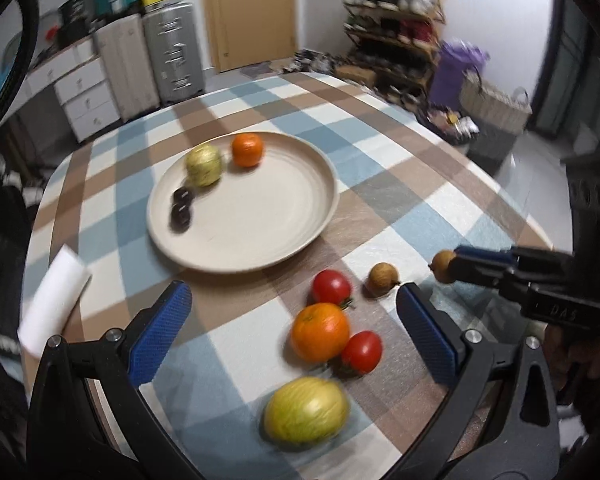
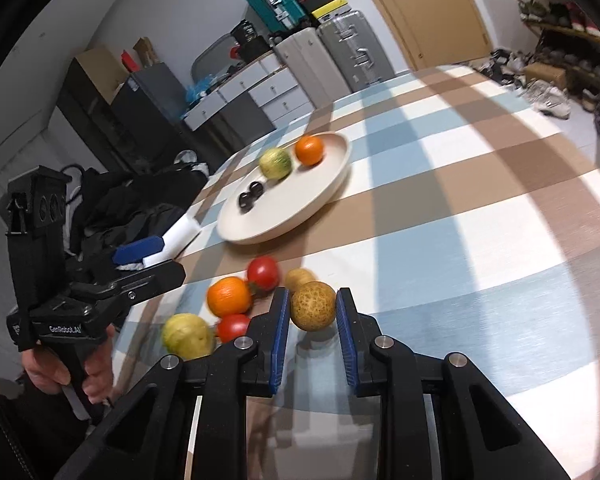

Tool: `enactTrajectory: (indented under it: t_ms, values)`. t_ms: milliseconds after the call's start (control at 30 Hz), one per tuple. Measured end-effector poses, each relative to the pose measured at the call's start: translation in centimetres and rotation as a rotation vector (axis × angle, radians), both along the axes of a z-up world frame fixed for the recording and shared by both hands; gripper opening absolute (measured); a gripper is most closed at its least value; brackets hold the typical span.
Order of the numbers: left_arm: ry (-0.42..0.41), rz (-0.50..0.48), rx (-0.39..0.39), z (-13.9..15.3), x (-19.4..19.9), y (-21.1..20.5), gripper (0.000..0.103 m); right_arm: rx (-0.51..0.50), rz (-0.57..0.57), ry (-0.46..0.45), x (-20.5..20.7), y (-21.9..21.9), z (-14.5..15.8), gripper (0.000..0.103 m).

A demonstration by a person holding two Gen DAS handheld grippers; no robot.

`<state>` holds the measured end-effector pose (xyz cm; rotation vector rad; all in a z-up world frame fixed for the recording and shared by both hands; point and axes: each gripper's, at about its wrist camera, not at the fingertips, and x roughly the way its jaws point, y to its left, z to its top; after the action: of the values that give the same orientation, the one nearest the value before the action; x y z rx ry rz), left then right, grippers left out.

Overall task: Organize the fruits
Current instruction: 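Lower the right tool onto a brown kiwi and close it, then grasp a second brown kiwi with the left tool while the right tool holds its kiwi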

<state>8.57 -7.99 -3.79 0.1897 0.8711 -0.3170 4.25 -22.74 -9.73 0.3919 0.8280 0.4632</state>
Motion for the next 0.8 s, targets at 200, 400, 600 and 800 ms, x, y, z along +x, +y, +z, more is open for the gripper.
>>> enactTrajectory:
  t_ms: [200, 400, 600, 800]
  values:
    - [-0.004, -0.178, 0.173, -0.9, 1.1, -5.8, 0.102, -0.005, -0.046, 0.005, -0.2, -2.5, 0.0, 0.024]
    - [0.041, -0.270, 0.262, -3.5, 1.9, -8.9, 0.099, 0.005, -0.072, -0.005, -0.5, -4.1, 0.2, 0.024]
    - [0.098, -0.333, 0.213, -4.4, 2.4, -9.4, 0.071, 0.020, -0.067, -0.007, -0.8, -4.6, 0.1, 0.024]
    - [0.156, -0.327, 0.180, -5.1, 3.2, -9.2, 0.056, 0.025, -0.061, 0.000, -0.7, -4.6, -0.3, 0.024]
